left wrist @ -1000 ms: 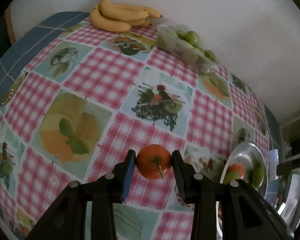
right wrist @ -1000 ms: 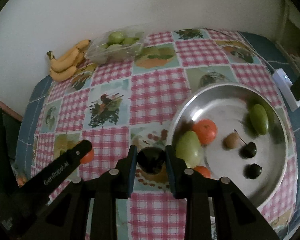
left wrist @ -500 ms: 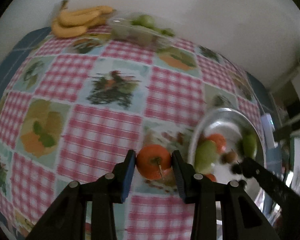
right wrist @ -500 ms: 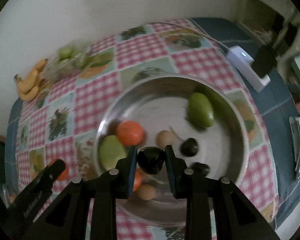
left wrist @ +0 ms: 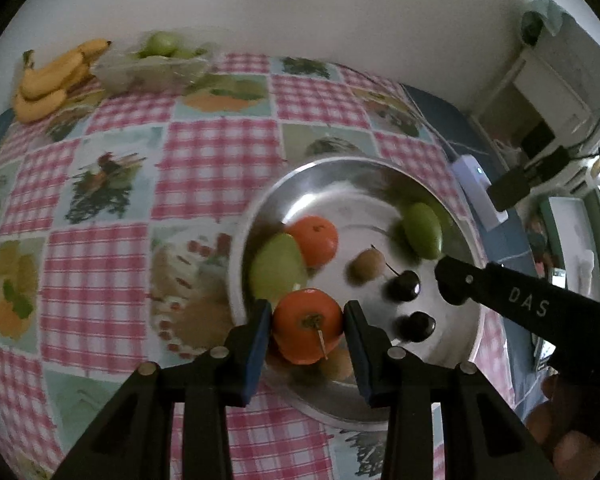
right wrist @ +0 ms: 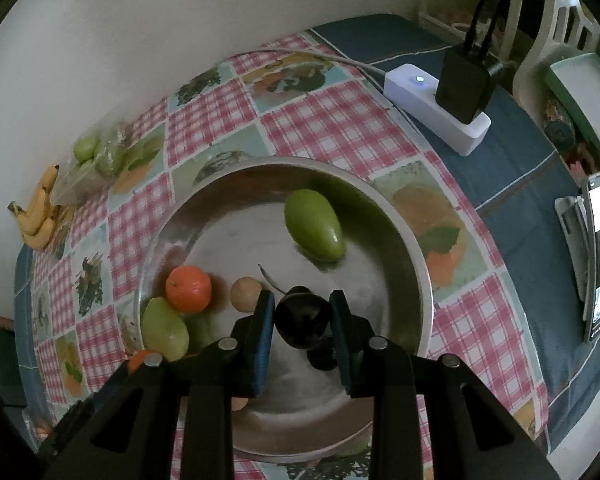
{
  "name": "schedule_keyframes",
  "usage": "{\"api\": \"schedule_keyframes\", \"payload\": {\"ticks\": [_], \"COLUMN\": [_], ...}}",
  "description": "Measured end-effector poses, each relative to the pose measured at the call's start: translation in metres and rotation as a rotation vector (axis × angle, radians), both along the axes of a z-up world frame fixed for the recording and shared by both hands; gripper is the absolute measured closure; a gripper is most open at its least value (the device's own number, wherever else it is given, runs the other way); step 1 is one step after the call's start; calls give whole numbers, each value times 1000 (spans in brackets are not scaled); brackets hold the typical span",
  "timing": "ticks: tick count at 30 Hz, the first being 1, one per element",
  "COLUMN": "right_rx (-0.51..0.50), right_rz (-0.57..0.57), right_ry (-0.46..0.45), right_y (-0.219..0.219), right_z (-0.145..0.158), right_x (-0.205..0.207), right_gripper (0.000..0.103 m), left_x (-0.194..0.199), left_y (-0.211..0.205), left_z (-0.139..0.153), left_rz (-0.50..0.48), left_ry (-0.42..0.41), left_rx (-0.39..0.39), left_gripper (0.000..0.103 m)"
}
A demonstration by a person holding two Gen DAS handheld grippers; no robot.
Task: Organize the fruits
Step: 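Open the left tool to drop the orange while the right tool releases the plum into the bowl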
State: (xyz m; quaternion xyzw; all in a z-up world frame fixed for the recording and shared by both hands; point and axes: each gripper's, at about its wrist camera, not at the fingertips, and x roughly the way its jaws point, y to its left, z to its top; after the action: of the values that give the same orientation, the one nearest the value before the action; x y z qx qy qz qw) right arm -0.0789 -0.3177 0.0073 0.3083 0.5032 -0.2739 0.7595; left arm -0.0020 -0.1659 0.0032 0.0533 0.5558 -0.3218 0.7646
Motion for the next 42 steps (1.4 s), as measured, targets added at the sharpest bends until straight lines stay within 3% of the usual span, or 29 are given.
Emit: {"api": "schedule_keyframes", "payload": {"ticks": [14, 28, 32, 36, 40, 42], "right_rx": [2, 11, 15, 23, 22, 14], "right_rz": [40, 75, 82, 90, 98, 108], "right_ry": [14, 42, 47, 48, 28, 20], "right_y": [4, 9, 10, 12, 17, 21], "right_z": [-6, -13, -15, -16, -11, -8], "right_x": [9, 17, 18, 19, 18, 18], "right_gripper": [73, 73, 72, 71, 44, 43], "left_x": [-8, -9, -10, -14, -17, -16], "left_y": [-19, -25, -23, -20, -9, 3], "left_z": [-6, -10, -10, -5, 1, 0], "left_rz": [-67, -94, -98, -107, -75, -29], "left_ry": [-71, -77, -55, -57, -73, -66], "left_rx": [-3, 4, -9, -11, 27, 81], "left_gripper": [63, 62, 50, 47, 42, 39]}}
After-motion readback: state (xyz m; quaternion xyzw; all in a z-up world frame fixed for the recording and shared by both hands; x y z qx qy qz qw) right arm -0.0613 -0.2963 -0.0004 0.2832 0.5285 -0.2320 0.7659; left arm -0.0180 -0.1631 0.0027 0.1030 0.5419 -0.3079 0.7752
